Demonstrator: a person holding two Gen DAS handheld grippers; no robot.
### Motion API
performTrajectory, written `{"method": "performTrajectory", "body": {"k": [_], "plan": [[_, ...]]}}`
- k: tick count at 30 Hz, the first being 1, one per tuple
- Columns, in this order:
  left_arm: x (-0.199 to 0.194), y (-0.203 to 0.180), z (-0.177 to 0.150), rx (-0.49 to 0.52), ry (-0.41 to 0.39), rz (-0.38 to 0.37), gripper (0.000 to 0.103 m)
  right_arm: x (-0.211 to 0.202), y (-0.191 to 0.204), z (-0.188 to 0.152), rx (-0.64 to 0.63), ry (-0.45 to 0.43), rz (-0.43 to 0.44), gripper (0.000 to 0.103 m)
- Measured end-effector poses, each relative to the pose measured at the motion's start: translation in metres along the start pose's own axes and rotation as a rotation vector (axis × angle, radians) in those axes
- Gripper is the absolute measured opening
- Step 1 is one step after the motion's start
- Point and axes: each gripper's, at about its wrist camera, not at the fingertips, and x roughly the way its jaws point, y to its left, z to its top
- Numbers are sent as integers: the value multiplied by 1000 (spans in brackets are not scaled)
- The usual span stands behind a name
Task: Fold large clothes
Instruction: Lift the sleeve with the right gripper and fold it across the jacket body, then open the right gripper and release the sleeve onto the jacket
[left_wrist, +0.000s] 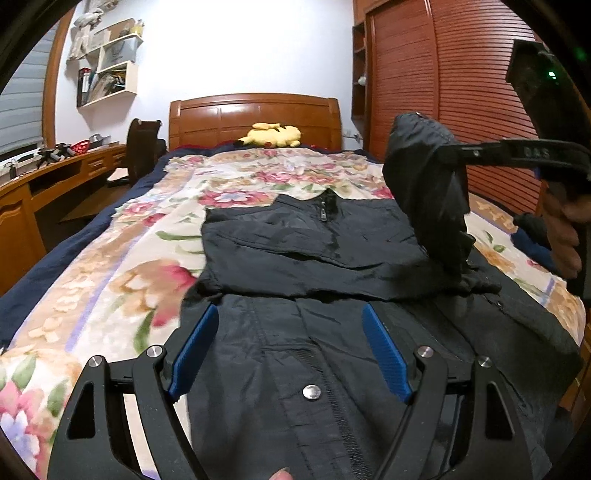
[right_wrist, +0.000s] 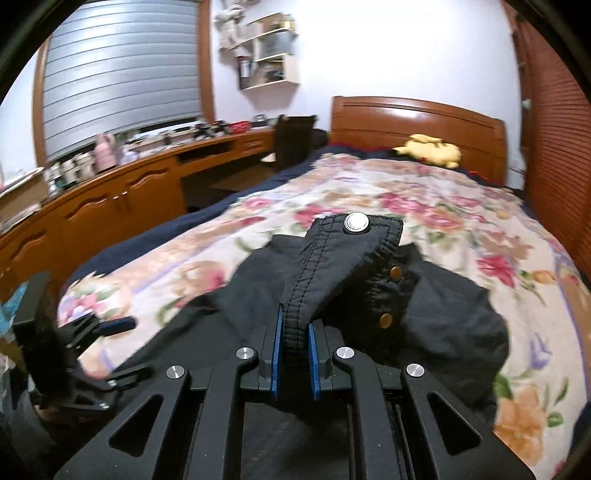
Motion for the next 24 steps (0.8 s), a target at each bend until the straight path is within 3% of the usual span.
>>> {"method": "performTrajectory", "body": {"k": [9, 12, 14, 19, 24], "plan": [[-3, 16, 1, -43, -16, 16, 81, -1, -16, 8, 0, 15, 48, 13], [-1, 16, 0, -42, -14, 19, 81, 1, -16, 14, 10, 20, 17, 29], [0, 15, 0, -37, -12, 20, 81, -6, -18, 13, 15, 12, -5, 57], [1, 13, -1, -30, -9, 19, 81, -12, -25, -1, -5, 6, -98, 59], [2, 10, -1, -21, -3, 15, 81, -11, -44, -35, 63, 51, -183, 59]]}}
